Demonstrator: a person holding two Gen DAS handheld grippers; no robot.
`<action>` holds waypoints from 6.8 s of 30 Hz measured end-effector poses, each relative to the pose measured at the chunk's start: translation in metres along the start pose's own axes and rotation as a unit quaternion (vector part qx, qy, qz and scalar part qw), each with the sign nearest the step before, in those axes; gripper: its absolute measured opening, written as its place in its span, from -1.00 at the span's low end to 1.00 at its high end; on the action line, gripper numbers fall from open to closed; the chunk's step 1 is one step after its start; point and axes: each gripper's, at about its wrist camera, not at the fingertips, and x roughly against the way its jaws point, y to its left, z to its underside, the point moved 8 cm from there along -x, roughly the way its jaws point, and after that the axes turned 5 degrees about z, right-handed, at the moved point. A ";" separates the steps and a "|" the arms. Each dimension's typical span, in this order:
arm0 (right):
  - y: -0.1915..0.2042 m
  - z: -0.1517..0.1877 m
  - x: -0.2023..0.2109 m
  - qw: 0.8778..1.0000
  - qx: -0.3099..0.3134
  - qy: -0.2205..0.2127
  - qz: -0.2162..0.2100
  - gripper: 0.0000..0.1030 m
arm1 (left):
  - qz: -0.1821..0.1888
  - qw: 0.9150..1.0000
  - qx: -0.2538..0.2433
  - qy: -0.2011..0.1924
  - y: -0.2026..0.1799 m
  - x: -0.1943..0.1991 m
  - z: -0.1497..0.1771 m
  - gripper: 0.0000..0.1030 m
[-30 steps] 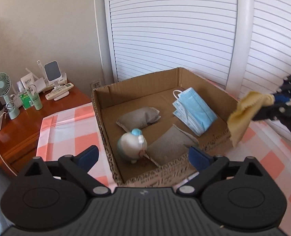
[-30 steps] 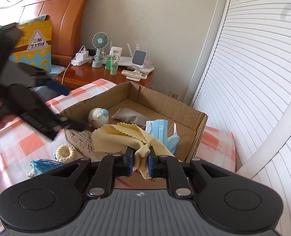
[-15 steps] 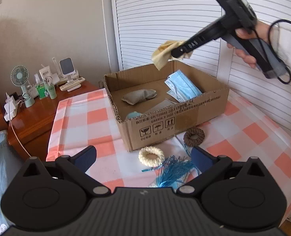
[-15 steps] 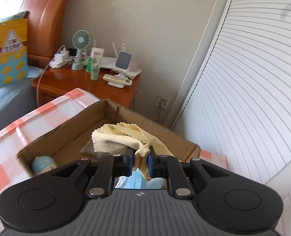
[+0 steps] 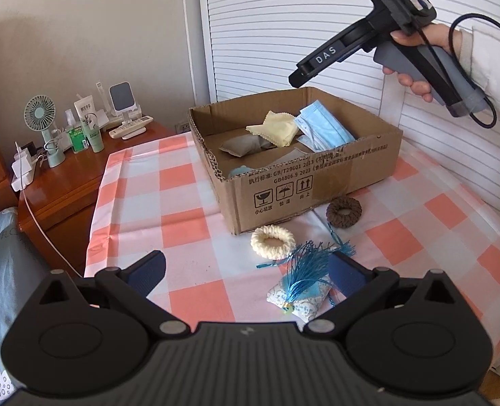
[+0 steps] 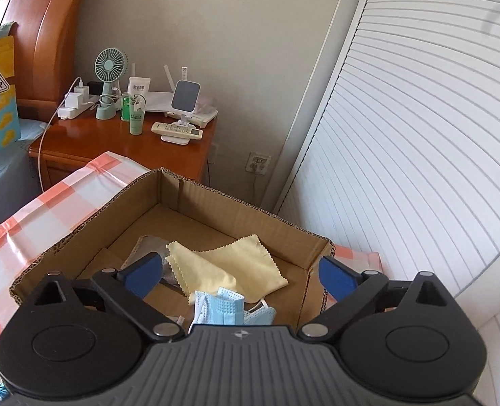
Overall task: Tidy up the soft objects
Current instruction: 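Pull both tools back from the box toward the remaining items, then close the right tool on the brown scrunchie while the left tool grasps the blue-tasseled sachet, then lift the brown scrunchie with the right tool while the left tool carries the sachet toward the box, then drop the sachet into the box with the left tool while the right tool carries the scrunchie in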
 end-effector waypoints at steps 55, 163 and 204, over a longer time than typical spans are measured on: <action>0.038 0.185 0.014 0.983 -0.149 0.101 0.025 1.00 | 0.056 0.996 0.022 0.064 -0.008 -0.025 0.039 0.98; 0.043 0.151 0.134 0.997 -0.039 -0.011 -0.062 -0.21 | 0.122 0.983 -0.137 -0.006 -0.042 0.010 -0.101 -0.33; -0.021 0.050 0.066 0.995 -0.084 -0.046 0.006 0.89 | 0.024 0.999 0.038 -0.002 -0.010 0.015 0.004 0.99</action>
